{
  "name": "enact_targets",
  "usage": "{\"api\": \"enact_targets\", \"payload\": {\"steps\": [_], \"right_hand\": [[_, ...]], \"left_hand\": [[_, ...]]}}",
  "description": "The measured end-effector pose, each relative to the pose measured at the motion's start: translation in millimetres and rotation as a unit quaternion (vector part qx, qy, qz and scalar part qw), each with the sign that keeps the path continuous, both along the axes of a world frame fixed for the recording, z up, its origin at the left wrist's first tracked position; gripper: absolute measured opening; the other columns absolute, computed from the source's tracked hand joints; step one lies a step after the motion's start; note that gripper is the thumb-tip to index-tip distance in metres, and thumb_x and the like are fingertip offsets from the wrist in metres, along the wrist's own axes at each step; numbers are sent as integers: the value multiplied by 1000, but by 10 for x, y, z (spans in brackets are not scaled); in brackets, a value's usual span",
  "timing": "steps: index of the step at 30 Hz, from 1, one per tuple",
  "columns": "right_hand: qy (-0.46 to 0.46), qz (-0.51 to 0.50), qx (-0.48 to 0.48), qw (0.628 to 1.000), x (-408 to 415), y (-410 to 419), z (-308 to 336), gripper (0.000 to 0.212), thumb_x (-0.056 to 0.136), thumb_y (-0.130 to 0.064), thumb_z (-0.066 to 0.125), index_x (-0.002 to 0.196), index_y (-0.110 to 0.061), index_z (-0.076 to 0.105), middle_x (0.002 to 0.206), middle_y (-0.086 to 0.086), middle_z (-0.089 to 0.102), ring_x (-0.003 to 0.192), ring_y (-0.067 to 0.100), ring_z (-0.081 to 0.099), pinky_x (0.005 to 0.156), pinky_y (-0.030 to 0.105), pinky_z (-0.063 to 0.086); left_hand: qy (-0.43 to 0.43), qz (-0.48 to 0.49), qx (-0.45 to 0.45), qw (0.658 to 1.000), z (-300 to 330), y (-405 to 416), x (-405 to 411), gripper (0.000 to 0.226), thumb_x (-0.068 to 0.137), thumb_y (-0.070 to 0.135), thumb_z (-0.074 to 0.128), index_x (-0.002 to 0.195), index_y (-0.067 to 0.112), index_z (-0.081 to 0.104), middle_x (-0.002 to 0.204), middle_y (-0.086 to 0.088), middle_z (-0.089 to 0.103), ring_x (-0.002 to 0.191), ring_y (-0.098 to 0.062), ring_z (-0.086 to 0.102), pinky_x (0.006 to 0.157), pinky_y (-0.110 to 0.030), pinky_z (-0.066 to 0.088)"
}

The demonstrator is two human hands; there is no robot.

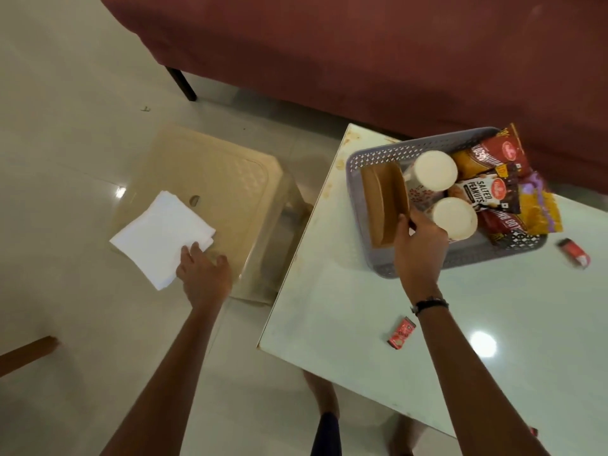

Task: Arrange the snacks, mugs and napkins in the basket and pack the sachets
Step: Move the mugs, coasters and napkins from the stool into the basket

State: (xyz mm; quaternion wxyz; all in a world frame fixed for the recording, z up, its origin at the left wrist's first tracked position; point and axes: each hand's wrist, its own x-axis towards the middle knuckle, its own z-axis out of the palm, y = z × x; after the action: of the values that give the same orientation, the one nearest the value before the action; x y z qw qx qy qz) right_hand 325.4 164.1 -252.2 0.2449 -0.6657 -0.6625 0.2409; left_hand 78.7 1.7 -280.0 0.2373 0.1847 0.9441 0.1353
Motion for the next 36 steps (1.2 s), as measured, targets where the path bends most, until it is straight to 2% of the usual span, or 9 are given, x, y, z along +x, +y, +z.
{"api": "enact_targets", "payload": {"steps": [5, 8, 12, 14, 17, 20, 28, 31, 36], "right_hand": [[-39, 26, -91, 995, 18, 97, -296, 21, 95, -9, 47, 98, 2, 66, 86, 20, 70, 75, 26, 60, 65, 27, 43], [-53, 37, -117, 991, 2, 77, -313, 22, 96, -11, 48, 107, 1, 62, 97, 20, 69, 89, 32, 64, 72, 32, 50], [-92, 38, 5, 995, -123, -72, -132, 38, 96, -18, 50, 132, -8, 50, 129, 13, 59, 120, 30, 54, 93, 43, 49], [-59, 70, 47, 995, -332, -167, -40, 34, 96, -19, 49, 129, -10, 52, 128, 9, 60, 119, 25, 54, 94, 37, 49], [16, 164, 17, 986, -844, -351, 20, 30, 96, -16, 49, 124, -12, 57, 124, 6, 63, 112, 19, 58, 93, 31, 51], [48, 251, -52, 966, -1446, -547, 10, 29, 93, -12, 47, 119, -11, 60, 118, 8, 66, 105, 25, 60, 90, 40, 51], [35, 353, -188, 916, -2602, -943, -276, 40, 91, -20, 58, 126, -3, 49, 127, 12, 53, 118, 27, 45, 98, 34, 40], [1, 344, -177, 922, -2764, -1000, -379, 47, 88, -23, 64, 127, -4, 45, 129, 11, 47, 118, 26, 42, 101, 31, 37], [21, 325, -211, 921, -2841, -1046, -461, 46, 83, -9, 67, 124, -5, 46, 125, 13, 51, 112, 28, 50, 96, 36, 44]], "left_hand": [[58, -31, -16, 998, -9, 27, 51, 54, 92, 17, 48, 138, -4, 29, 150, -23, 27, 138, -38, 25, 108, -46, 26], [68, -34, 5, 997, -9, 52, 77, 55, 91, 17, 51, 139, -2, 31, 150, -23, 28, 134, -41, 29, 108, -47, 26], [82, -49, 72, 993, 6, 70, 114, 52, 88, 12, 53, 136, 1, 37, 146, -20, 37, 126, -40, 36, 105, -49, 32], [92, -80, 125, 985, 18, 77, 116, 50, 86, 8, 53, 134, 2, 40, 140, -19, 44, 122, -38, 39, 102, -46, 35], [93, -95, 180, 975, 20, 60, 52, 48, 85, 6, 52, 132, 3, 42, 135, -16, 49, 120, -35, 41, 100, -42, 36], [104, -48, 203, 973, -22, -11, -60, 42, 89, 6, 50, 130, 3, 45, 134, -16, 52, 121, -32, 42, 100, -37, 36], [202, 123, 188, 953, -130, -279, -408, 32, 90, 7, 48, 121, 2, 52, 135, -17, 47, 124, -33, 40, 98, -28, 27], [127, 243, 186, 943, -200, -327, -598, 48, 87, 14, 56, 129, -3, 39, 136, -23, 41, 127, -37, 38, 106, -36, 25], [-56, 381, 232, 893, -256, -368, -821, 66, 83, 16, 66, 136, 4, 28, 135, -19, 44, 118, -33, 51, 99, -43, 48]]}}
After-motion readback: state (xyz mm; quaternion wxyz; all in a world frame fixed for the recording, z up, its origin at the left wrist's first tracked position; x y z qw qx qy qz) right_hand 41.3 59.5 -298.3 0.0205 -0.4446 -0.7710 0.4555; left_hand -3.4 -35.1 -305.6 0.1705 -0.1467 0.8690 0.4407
